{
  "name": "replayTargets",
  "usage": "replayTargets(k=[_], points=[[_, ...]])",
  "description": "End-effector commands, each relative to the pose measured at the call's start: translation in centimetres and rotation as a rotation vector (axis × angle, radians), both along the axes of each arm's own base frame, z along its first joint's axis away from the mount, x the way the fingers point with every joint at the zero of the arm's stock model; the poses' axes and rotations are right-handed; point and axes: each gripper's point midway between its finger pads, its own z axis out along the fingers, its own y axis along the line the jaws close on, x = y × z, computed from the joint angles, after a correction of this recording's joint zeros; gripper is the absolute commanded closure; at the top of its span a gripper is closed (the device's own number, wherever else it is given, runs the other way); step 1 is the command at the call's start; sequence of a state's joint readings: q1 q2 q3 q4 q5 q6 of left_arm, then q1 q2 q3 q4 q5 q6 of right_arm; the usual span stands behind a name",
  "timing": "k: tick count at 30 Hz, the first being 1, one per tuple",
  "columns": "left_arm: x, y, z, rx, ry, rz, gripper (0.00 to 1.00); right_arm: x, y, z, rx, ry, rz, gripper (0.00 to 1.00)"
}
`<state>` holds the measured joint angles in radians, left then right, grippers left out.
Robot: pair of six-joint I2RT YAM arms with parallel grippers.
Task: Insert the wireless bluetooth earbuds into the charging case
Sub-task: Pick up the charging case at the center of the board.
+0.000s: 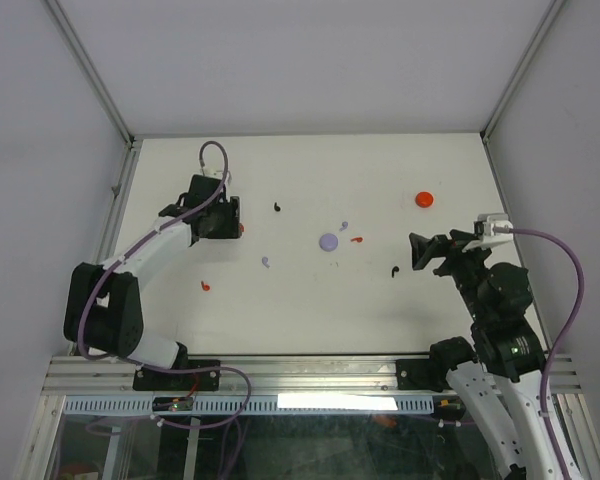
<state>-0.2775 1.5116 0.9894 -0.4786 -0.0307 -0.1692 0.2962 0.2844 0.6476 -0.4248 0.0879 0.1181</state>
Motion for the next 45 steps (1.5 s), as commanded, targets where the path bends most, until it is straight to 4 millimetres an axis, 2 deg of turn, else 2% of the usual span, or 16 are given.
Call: replayTargets(k=[1, 5, 8, 14, 20, 25, 31, 40, 45], points=[[0.5, -2.9, 5.5, -0.142, -0.191, 0.055, 0.72, -0.1, 3.1, 2.1, 0.053, 0.022, 0.155, 0.01], [-1.0, -5.6, 7.7, -0.243, -0.294, 0.043, 0.7, 0.2, 6.7, 1.7, 0.103, 0.086, 0.334, 0.01], [-2.2, -7.0, 8.2, -0.305, -0.341, 0.032, 0.71, 0.5, 8.7, 1.8, 0.152, 0.129, 0.425, 0.01], [-4.2, -9.7, 10.2, -0.394, -0.47, -0.015, 0.72, 1.7, 11.6, 1.3, 0.203, 0.206, 0.539, 0.01], [-5.9, -12.8, 12.3, -0.424, -0.649, -0.107, 0.73, 2.1, 15.0, 1.2, 0.225, 0.293, 0.633, 0.07], [-7.1, -15.6, 12.0, -0.415, -0.718, -0.213, 0.73, 2.1, 17.4, 0.7, 0.204, 0.348, 0.645, 0.1], [-9.2, -18.9, 11.7, -0.363, -0.791, -0.367, 0.73, 2.2, 20.4, -1.6, 0.153, 0.446, 0.653, 0.15], [-11.1, -20.1, 11.4, -0.384, -0.839, -0.47, 0.72, 2.4, 22.7, -5.2, 0.089, 0.525, 0.646, 0.25], [-11.5, -20.6, 11.3, -0.395, -0.841, -0.499, 0.71, 2.5, 23.6, -6.1, 0.077, 0.539, 0.655, 0.32]])
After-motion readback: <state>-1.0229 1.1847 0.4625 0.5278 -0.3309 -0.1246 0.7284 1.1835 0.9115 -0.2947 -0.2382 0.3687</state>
